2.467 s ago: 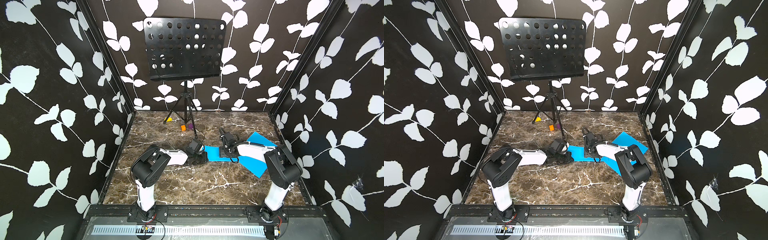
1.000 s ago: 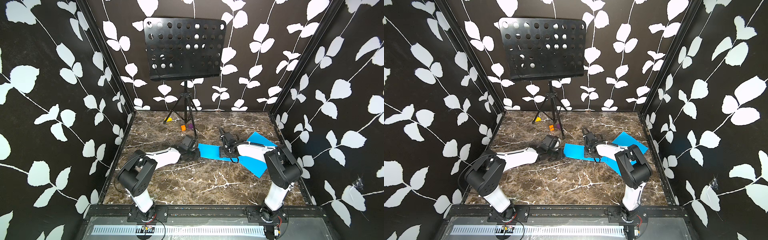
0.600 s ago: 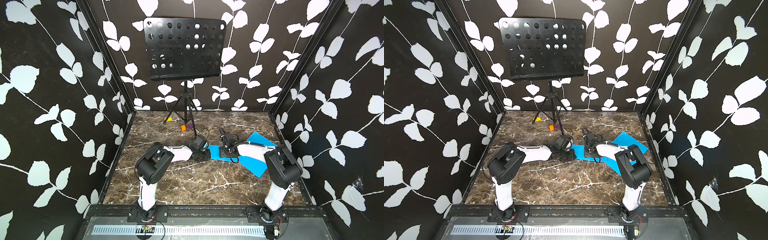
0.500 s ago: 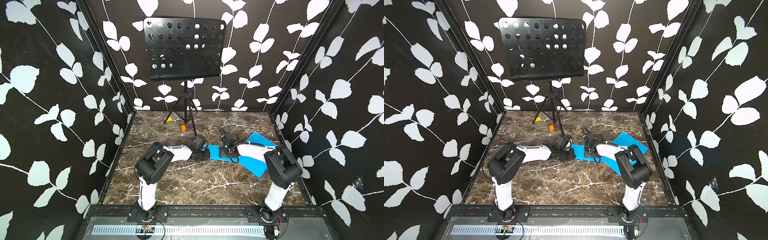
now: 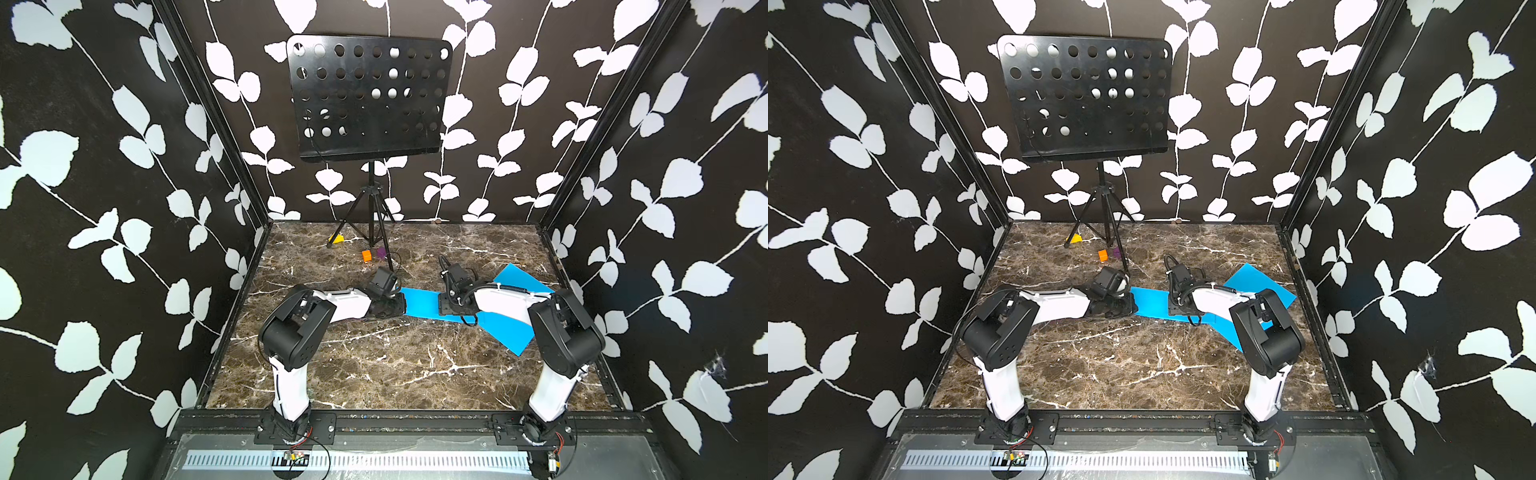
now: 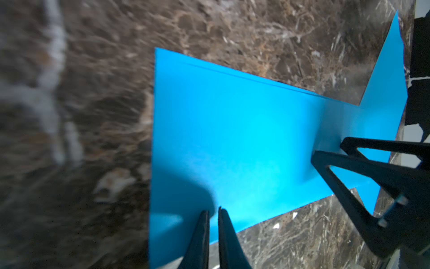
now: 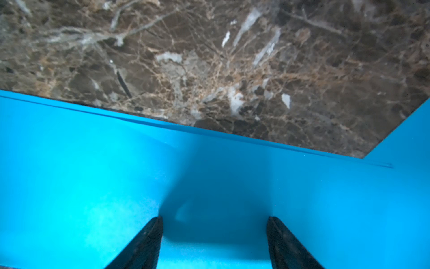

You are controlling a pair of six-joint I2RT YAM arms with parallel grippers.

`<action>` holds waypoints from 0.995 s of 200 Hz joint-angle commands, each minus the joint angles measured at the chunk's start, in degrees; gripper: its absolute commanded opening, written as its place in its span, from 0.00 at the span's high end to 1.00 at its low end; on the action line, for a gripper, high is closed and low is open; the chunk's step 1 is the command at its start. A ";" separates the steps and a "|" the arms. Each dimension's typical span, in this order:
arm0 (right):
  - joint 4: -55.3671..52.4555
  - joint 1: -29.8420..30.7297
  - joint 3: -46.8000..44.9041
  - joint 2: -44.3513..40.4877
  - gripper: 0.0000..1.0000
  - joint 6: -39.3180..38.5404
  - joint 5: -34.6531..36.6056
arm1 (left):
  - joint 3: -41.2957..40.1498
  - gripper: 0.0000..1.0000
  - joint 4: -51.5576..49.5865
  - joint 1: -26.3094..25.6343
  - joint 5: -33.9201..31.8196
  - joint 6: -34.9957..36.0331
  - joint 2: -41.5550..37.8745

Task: Fold the rectangular paper in half along the long edge
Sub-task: Fold the paper at the center of the board.

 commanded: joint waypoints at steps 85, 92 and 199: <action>-3.73 -0.89 -1.04 4.15 0.30 0.31 -2.63 | -7.97 0.87 -7.84 4.94 -7.28 4.13 -2.22; -3.78 -0.92 -0.97 4.16 0.30 0.29 -2.74 | -8.26 0.87 -8.15 5.18 -7.59 4.35 -2.74; -3.17 -0.88 -1.07 4.50 0.30 0.67 -3.41 | 4.68 0.70 -8.22 -6.29 -9.12 1.35 -6.16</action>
